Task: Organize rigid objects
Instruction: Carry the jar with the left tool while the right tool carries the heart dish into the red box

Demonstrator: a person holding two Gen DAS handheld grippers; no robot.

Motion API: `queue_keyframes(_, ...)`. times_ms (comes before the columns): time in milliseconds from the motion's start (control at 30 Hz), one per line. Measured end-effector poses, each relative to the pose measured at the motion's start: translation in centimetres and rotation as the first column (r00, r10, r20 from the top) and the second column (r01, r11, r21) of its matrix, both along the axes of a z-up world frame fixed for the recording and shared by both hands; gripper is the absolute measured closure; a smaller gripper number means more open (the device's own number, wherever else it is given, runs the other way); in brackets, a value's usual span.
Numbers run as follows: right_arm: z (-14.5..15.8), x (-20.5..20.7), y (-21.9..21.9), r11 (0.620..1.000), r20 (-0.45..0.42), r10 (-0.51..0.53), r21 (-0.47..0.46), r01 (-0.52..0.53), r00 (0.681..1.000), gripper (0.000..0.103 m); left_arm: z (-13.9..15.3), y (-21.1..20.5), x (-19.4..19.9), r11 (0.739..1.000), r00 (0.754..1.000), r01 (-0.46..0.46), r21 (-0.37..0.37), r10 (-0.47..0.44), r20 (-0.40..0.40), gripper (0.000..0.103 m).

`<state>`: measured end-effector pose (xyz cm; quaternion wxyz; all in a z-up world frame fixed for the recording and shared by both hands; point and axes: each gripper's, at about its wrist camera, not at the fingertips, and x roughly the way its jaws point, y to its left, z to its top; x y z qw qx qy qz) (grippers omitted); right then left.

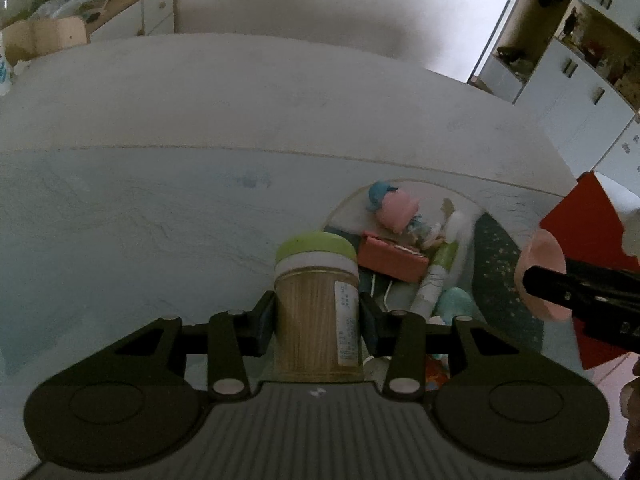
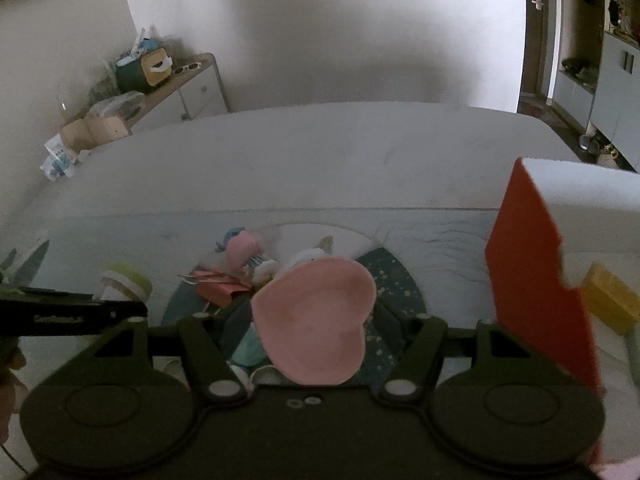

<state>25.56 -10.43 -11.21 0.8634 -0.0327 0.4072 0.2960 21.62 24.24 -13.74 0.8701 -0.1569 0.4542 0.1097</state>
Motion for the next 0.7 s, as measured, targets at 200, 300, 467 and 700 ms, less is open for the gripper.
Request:
queue_keyframes(200,2.3,-0.7,-1.6,1.000,-0.005,-0.006,0.031,0.006,1.000,0.037,1.9,-0.5,-0.2,1.000,1.000,0.028,-0.011,-0.028,-0.002,0.060)
queue_keyframes(300,3.6,-0.7,-2.6,0.999,-0.009,-0.017,0.044,0.018,1.000,0.037,3.1,-1.4,-0.3,0.998,0.998,0.059,0.004,-0.059,0.017,0.060)
queue_keyframes(467,5.5,-0.6,-4.6,0.997,0.001,-0.033,0.063,0.033,0.999,0.036,5.1,-2.8,-0.5,0.995,0.994,0.095,0.017,-0.096,0.058,0.060)
queue_keyframes(700,7.3,-0.4,-7.9,0.995,0.023,-0.053,0.083,0.051,0.998,0.036,7.9,-5.8,-0.2,0.989,0.983,0.143,0.027,-0.145,0.113,0.060)
